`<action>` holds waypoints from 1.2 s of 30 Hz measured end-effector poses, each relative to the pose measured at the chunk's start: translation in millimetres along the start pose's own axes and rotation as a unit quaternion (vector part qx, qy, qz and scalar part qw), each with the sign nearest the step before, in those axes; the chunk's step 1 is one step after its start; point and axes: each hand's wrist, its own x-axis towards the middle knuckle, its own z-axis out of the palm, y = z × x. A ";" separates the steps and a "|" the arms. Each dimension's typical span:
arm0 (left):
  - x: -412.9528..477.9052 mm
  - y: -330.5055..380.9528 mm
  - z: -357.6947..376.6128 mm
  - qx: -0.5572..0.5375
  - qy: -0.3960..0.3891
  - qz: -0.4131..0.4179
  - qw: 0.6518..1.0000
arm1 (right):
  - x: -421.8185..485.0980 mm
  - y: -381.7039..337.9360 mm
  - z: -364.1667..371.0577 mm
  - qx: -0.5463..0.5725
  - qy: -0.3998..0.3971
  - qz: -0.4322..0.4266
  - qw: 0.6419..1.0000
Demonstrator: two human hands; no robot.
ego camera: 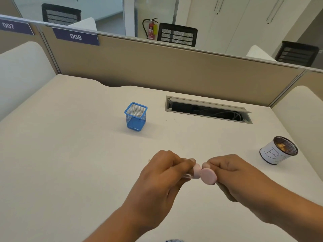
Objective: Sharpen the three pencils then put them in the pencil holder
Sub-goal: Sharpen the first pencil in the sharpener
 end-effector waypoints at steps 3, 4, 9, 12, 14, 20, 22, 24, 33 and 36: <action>2.8 -3.0 -0.5 -0.074 0.020 -0.056 0.995 | -1.4 -9.1 -1.3 0.003 -0.004 -0.007 1.000; 3.5 -3.3 -1.6 -0.101 0.018 -0.081 0.991 | -2.6 -11.6 -1.8 -0.014 0.006 -0.039 0.999; 3.5 1.4 -7.9 -0.141 -0.011 -0.144 0.979 | -8.0 -2.6 -8.6 -0.258 0.124 -0.250 0.925; 5.2 3.8 -9.8 -0.164 -0.016 -0.156 0.974 | -3.1 5.9 -6.1 -0.376 0.172 -0.340 0.844; 5.8 3.8 -10.4 -0.170 -0.013 -0.153 0.973 | -0.2 7.4 -2.7 -0.386 0.183 -0.359 0.830; -4.2 -4.0 -3.8 -0.114 0.020 -0.084 0.990 | -0.1 5.3 12.8 -0.147 0.100 -0.145 0.973; -7.5 -5.9 -1.4 -0.076 0.018 -0.048 0.996 | 0.6 3.0 13.3 -0.013 0.032 -0.006 0.999; -7.3 -6.9 -0.9 -0.063 0.011 -0.041 0.997 | 3.1 2.6 10.1 0.048 -0.018 0.040 0.998; 1.0 1.1 -6.9 -0.174 0.000 -0.176 0.969 | -3.8 6.7 -10.5 -0.333 0.087 -0.294 0.892; 1.2 2.2 -6.1 -0.192 -0.005 -0.183 0.964 | 1.3 14.0 -9.3 -0.396 0.133 -0.355 0.836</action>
